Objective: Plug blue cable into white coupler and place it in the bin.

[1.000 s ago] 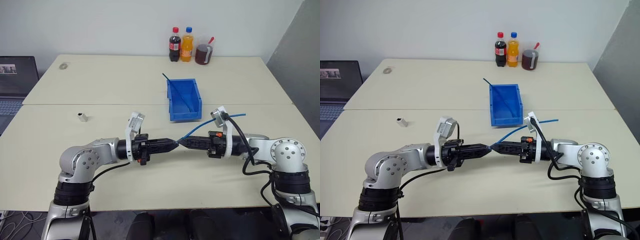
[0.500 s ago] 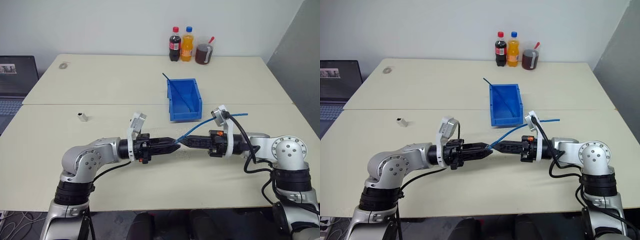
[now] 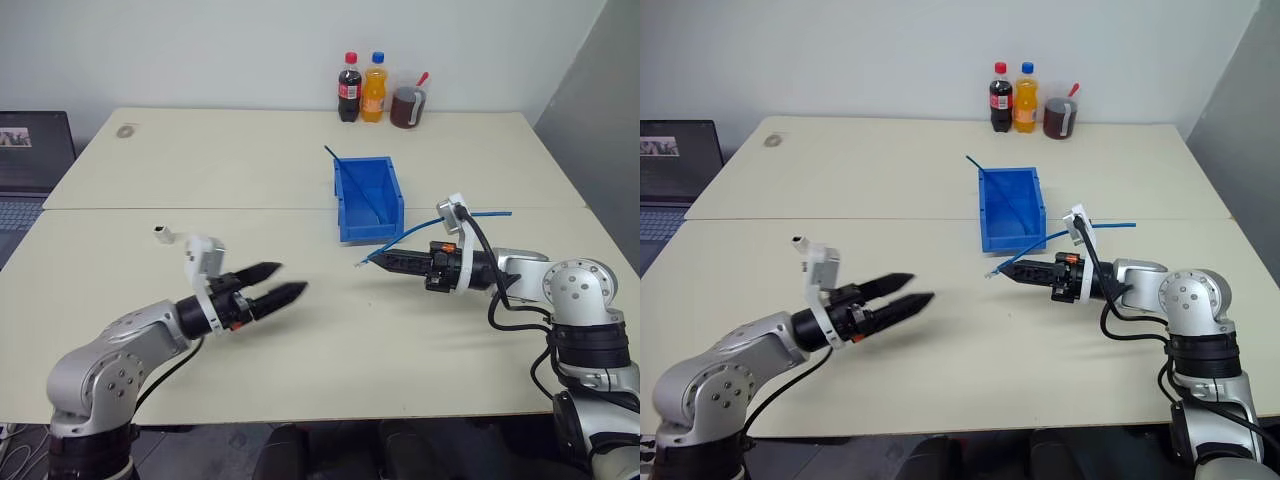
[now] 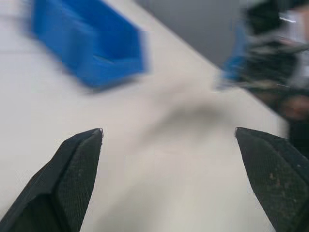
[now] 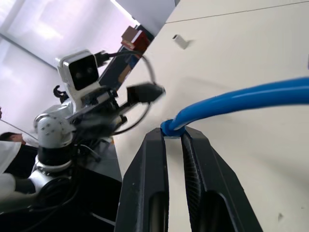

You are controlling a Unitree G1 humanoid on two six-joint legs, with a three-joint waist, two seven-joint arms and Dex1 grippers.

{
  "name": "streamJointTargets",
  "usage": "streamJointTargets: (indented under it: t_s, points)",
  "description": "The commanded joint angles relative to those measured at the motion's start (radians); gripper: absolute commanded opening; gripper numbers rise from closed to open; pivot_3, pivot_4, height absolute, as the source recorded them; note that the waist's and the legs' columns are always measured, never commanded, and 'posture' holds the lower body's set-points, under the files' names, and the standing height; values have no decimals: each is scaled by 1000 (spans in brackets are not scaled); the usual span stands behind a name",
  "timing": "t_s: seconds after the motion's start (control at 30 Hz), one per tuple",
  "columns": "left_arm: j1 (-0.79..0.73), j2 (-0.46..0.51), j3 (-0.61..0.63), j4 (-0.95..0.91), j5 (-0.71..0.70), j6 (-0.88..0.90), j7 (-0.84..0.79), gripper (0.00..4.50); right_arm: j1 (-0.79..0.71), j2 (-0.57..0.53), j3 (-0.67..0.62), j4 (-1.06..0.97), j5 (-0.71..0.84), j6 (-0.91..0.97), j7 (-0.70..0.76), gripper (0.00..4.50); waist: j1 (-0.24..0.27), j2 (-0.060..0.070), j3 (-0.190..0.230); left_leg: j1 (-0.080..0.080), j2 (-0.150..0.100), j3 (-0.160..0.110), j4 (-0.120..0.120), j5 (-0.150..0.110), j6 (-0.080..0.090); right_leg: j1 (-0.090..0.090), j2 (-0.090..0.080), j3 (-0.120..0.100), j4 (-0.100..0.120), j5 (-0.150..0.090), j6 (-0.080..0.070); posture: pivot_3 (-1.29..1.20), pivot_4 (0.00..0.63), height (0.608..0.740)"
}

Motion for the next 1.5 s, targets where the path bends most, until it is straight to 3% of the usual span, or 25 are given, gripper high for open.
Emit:
streamJointTargets:
  t_s: [0.03, 0.27, 0.53, 0.67, 0.93, 1.37, 1.5]
  points:
    - [57, -40, 42, 18, 241, -161, 245, 4464, -37, 13, 24, 9, -43, -42, 64, 138, 1, 0, 0, 0, 0, 0, 0, 0, 0, 0, 0, 0, 0, 0, 0, 0, 150, 740]
    - [12, -46, 21, 236, 441, -372, 343, 4464, -84, 46, 54, 60, -121, -81, 119, 138, 8, 0, 0, 0, -1, 0, 1, 0, 0, 0, 0, -2, 0, 1, 0, 0, 150, 740]
    - [-180, 118, 17, 678, 462, -569, 103, 4464, -60, 36, 18, 33, -151, -74, 114, 138, 5, 0, 0, -2, -1, 1, 0, 0, 0, -2, 0, -5, 0, 1, 1, 0, 150, 740]
    - [-366, 193, -2, 1006, 499, -673, 22, 4464, -37, 27, -12, 7, -146, -62, 82, 138, 7, 0, 0, -5, -1, 0, 0, 0, 0, -5, 0, -7, 1, 1, 0, 0, 150, 740]
    - [-549, 196, -50, 1348, 542, -812, -65, 4464, -6, 24, -64, -43, -124, -24, 23, 138, 5, -1, 0, -7, -2, 0, 0, 0, 0, -7, -1, -7, 1, 1, 1, 0, 150, 740]
    - [-687, 212, -65, 1614, 586, -908, -38, 4464, 13, 26, -122, -88, -101, 20, -27, 138, 4, -1, 0, -15, -2, 0, 1, 0, 0, -15, -1, -7, 4, 2, 1, 0, 150, 740]
    - [-705, 217, -63, 1639, 591, -923, -40, 3756, 17, 29, -130, -90, -95, 23, -35, 138, 4, -1, 0, -15, -2, 0, 1, 0, 0, -15, -1, -7, 4, 2, 1, 0, 150, 740]
